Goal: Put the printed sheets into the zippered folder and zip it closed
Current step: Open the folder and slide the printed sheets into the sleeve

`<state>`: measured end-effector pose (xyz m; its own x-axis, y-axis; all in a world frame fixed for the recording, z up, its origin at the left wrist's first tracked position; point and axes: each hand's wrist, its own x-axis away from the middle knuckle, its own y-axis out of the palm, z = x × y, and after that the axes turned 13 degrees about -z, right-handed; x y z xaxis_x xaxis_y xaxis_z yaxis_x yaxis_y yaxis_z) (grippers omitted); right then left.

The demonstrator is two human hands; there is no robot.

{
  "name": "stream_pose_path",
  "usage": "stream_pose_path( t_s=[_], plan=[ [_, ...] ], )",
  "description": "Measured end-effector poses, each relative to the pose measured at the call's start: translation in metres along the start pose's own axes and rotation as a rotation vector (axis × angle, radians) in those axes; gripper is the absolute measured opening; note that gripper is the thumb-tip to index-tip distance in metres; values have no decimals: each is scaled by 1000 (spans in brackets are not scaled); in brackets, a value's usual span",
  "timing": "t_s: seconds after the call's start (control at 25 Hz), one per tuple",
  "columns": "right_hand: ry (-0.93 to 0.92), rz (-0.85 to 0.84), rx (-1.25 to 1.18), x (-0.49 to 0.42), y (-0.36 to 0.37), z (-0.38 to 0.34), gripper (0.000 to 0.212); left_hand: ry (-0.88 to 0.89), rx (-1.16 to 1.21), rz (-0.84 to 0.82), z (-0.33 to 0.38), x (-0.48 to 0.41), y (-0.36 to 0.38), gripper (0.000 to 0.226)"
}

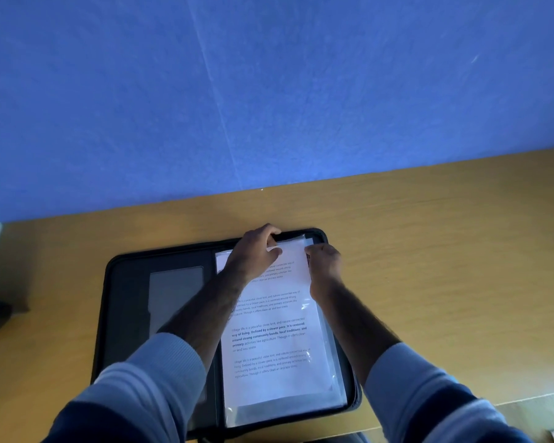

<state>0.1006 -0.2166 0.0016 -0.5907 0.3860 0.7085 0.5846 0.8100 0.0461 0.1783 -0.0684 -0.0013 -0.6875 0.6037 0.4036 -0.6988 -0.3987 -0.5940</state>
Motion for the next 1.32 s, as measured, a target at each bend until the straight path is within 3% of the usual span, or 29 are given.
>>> stream_pose_path(
  t_s=[0.2,0.56,0.64,0.76,0.92,1.04,1.08,1.16,1.24,1.32],
  plan=[
    [-35,-1,59,-1,-4,-1,12,-14,-69,6,-7,1,-1,17],
    [-79,28,99,1,-1,1,31,-112,-5,-152,-2,7,0,43],
    [-99,30,113,1,0,2,31,-57,-81,-104,1,13,3,59],
    [-179,12,180,1,-4,4,34,-50,-272,141,1,31,18,77],
    [-231,33,459,-1,-9,9,27,-169,-230,278,-23,86,64,74],
    [-316,85,593,6,-6,13,16,-164,-294,262,-49,123,96,72],
    [-371,102,666,11,-5,17,20,-166,-309,250,-54,126,101,72],
    [-487,112,946,20,-4,31,48,-192,-318,238,-55,124,103,72],
    [-564,-14,1261,34,-2,53,69,-219,-320,227,-53,119,101,73],
    [-585,-171,1490,44,-6,81,74,-241,-336,218,-54,117,102,75]
  ],
)
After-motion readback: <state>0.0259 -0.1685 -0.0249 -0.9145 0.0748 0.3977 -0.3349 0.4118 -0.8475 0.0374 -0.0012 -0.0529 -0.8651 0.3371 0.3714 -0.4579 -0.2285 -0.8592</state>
